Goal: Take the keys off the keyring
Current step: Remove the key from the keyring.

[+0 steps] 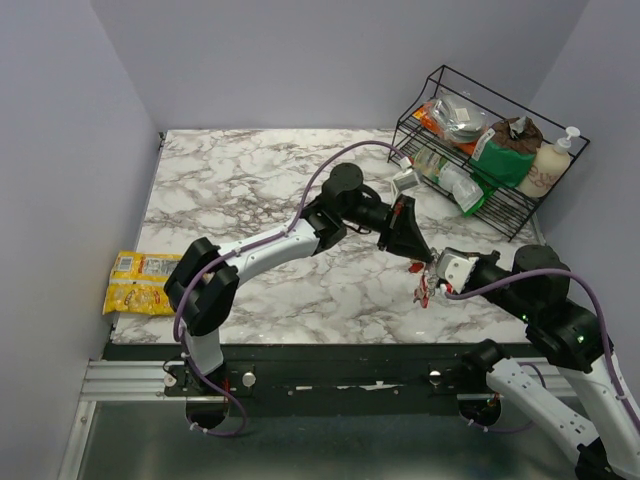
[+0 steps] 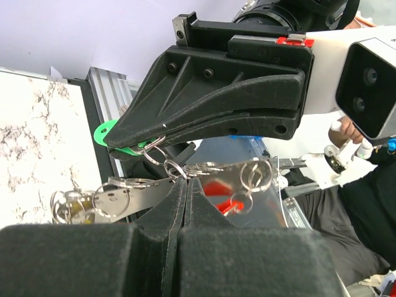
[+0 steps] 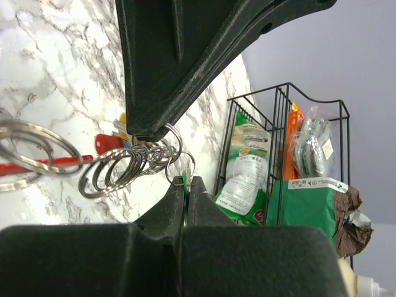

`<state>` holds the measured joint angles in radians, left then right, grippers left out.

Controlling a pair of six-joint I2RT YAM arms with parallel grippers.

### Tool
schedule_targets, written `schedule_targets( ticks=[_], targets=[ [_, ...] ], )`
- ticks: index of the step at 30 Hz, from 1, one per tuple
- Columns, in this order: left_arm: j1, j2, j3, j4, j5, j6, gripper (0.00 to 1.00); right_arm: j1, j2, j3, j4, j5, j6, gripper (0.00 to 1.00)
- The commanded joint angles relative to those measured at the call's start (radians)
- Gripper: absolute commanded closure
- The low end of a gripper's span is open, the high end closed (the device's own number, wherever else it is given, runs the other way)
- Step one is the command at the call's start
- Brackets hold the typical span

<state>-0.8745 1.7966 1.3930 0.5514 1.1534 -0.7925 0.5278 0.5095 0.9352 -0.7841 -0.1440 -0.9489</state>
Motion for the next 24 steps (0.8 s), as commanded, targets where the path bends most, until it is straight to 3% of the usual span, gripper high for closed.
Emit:
schedule_targets(
  ticks=[1, 4, 11, 21, 24],
  targets=[
    [0.002, -0.066, -0.031, 0.109, 0.066, -0.080, 1.00, -0.023, -0.009, -0.007, -0.001, 0.026, 0.010, 0.99],
    [0.011, -0.065, -0.052, 0.266, 0.074, -0.193, 1.00, -0.026, -0.003, -0.004, -0.058, -0.074, -0.002, 0.99],
    [0.011, -0.045, -0.061, 0.326, 0.071, -0.235, 1.00, -0.025, 0.027, 0.017, -0.142, -0.235, -0.022, 0.99],
    [0.009, 0.001, -0.057, 0.390, 0.066, -0.289, 1.00, -0.023, 0.043, 0.031, -0.141, -0.266, -0.021, 0.99],
    [0.008, 0.018, -0.051, 0.444, 0.071, -0.339, 1.00, -0.019, 0.047, 0.004, -0.110, -0.212, -0.033, 0.99]
  ],
)
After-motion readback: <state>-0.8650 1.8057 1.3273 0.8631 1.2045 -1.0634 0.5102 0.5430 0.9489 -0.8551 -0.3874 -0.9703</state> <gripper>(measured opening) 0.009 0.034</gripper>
